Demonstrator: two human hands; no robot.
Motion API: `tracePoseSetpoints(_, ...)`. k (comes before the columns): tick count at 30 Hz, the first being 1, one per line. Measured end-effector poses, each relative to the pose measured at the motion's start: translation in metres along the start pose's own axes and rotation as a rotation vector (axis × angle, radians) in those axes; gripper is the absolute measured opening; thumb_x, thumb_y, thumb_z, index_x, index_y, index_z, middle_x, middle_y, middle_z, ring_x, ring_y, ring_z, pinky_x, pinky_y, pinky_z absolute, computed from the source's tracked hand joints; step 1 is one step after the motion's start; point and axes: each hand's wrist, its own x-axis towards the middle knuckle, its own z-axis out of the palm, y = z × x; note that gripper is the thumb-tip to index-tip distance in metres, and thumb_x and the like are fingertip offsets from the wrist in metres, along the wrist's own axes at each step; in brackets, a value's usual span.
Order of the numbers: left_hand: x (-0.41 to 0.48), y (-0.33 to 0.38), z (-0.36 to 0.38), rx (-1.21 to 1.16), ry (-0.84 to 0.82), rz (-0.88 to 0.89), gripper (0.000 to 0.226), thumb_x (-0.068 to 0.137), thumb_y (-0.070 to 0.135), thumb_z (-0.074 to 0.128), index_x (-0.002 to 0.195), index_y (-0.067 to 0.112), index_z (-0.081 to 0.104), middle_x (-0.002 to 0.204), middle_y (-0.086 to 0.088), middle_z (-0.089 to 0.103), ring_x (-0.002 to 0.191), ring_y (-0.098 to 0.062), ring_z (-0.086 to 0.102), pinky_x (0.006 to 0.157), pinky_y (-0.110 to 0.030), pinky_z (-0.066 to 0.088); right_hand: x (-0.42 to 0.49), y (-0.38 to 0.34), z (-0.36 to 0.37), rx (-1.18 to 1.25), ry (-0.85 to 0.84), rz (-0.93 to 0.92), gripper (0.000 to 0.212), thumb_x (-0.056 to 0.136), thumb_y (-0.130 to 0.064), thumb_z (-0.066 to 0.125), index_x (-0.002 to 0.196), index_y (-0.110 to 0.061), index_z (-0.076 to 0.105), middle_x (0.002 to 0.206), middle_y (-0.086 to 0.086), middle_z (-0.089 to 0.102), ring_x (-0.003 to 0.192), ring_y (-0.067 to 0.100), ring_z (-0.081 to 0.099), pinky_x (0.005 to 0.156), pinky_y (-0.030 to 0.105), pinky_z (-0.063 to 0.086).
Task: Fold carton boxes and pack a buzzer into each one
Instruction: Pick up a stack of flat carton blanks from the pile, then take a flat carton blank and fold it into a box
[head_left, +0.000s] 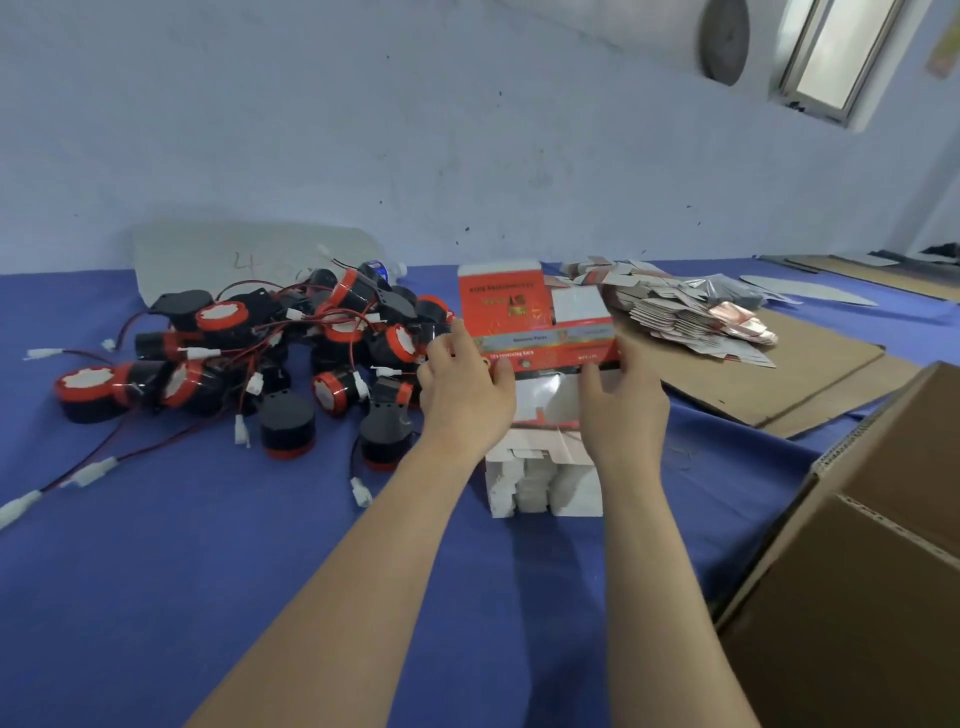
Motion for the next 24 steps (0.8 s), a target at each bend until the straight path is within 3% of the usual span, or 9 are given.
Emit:
tracePoseSetpoints(4, 0.001, -0.005, -0.036, -0.407, 0.123, 0.082, 0.054, 0.098, 0.018, 0.049, 0.146, 0.010, 0.027, 0.124, 0.002, 0.055, 0.113, -0.016, 0.052, 0.089, -0.022, 0.039, -0.016, -0.039, 0.015, 0.120, -0.021, -0.168, 0.050, 0.094, -0.016, 0.054, 0.142, -0.016, 0.041, 0.137, -0.002, 0.052, 0.125, 0.013, 0.046, 0.091, 0.017, 0.032)
tracePoseSetpoints(8, -0.004, -0.039, -0.082, -0.507, 0.300, 0.064, 0.049, 0.095, 0.023, 0.056, 0.139, 0.020, 0.037, 0.112, 0.016, 0.060, 0.097, 0.004, 0.056, 0.079, -0.013, 0.041, -0.039, -0.073, 0.056, 0.057, -0.206, -0.297, 0.054, 0.097, -0.024, 0.047, 0.148, -0.014, 0.031, 0.144, 0.005, 0.045, 0.132, 0.021, 0.041, 0.101, 0.031, 0.033)
tracePoseSetpoints(10, -0.009, -0.062, -0.104, -0.529, 0.375, 0.040, 0.043, 0.090, 0.029, 0.062, 0.128, 0.029, 0.041, 0.105, 0.025, 0.059, 0.087, 0.018, 0.054, 0.073, -0.006, 0.039, -0.055, -0.088, 0.082, 0.104, -0.268, -0.318, 0.053, 0.099, -0.025, 0.044, 0.149, -0.015, 0.028, 0.145, 0.006, 0.044, 0.132, 0.023, 0.040, 0.099, 0.029, 0.031)
tracePoseSetpoints(12, -0.014, -0.083, -0.125, -0.536, 0.446, 0.007, 0.049, 0.085, 0.032, 0.070, 0.124, 0.029, 0.040, 0.111, 0.019, 0.059, 0.095, 0.015, 0.056, 0.080, -0.009, 0.042, -0.074, -0.100, 0.107, 0.170, -0.323, -0.333, 0.052, 0.100, -0.023, 0.043, 0.149, -0.020, 0.029, 0.142, 0.003, 0.049, 0.125, 0.021, 0.047, 0.090, 0.027, 0.035)
tracePoseSetpoints(15, -0.021, -0.112, -0.147, -0.507, 0.558, -0.051, 0.071, 0.071, 0.037, 0.081, 0.126, 0.020, 0.040, 0.125, 0.000, 0.055, 0.115, -0.011, 0.055, 0.099, -0.033, 0.047, -0.102, -0.106, 0.142, 0.276, -0.419, -0.329, 0.054, 0.098, -0.018, 0.044, 0.149, -0.028, 0.029, 0.137, -0.004, 0.054, 0.117, 0.014, 0.054, 0.087, 0.025, 0.042)
tracePoseSetpoints(17, -0.026, -0.127, -0.154, -0.450, 0.641, -0.085, 0.083, 0.064, 0.041, 0.083, 0.129, 0.018, 0.038, 0.127, -0.001, 0.049, 0.120, -0.016, 0.051, 0.104, -0.040, 0.043, -0.117, -0.105, 0.160, 0.345, -0.482, -0.321, 0.052, 0.099, -0.020, 0.045, 0.146, -0.036, 0.030, 0.124, -0.013, 0.059, 0.104, 0.002, 0.057, 0.077, 0.014, 0.041)
tracePoseSetpoints(19, -0.032, -0.142, -0.155, -0.419, 0.705, -0.103, 0.085, 0.062, 0.038, 0.086, 0.129, 0.019, 0.038, 0.125, 0.000, 0.048, 0.118, -0.014, 0.051, 0.103, -0.041, 0.044, -0.129, -0.100, 0.174, 0.448, -0.511, -0.285, 0.040, 0.100, -0.020, 0.045, 0.130, -0.046, 0.040, 0.102, -0.029, 0.061, 0.089, -0.014, 0.056, 0.069, 0.003, 0.039)
tracePoseSetpoints(21, -0.039, -0.156, -0.151, -0.410, 0.731, -0.105, 0.084, 0.056, 0.048, 0.083, 0.125, 0.023, 0.040, 0.122, 0.003, 0.050, 0.114, -0.012, 0.053, 0.099, -0.039, 0.047, -0.138, -0.092, 0.183, 0.498, -0.536, -0.218, 0.031, 0.100, -0.020, 0.044, 0.114, -0.048, 0.043, 0.095, -0.039, 0.059, 0.090, -0.023, 0.052, 0.069, -0.002, 0.037)
tracePoseSetpoints(24, -0.050, -0.173, -0.141, -0.422, 0.723, -0.084, 0.084, 0.055, 0.050, 0.082, 0.124, 0.027, 0.039, 0.121, 0.006, 0.053, 0.111, -0.006, 0.056, 0.096, -0.032, 0.050, -0.144, -0.081, 0.193, 0.486, -0.590, -0.156, 0.025, 0.101, -0.023, 0.041, 0.120, -0.037, 0.050, 0.098, -0.030, 0.059, 0.089, -0.021, 0.051, 0.072, 0.000, 0.038)
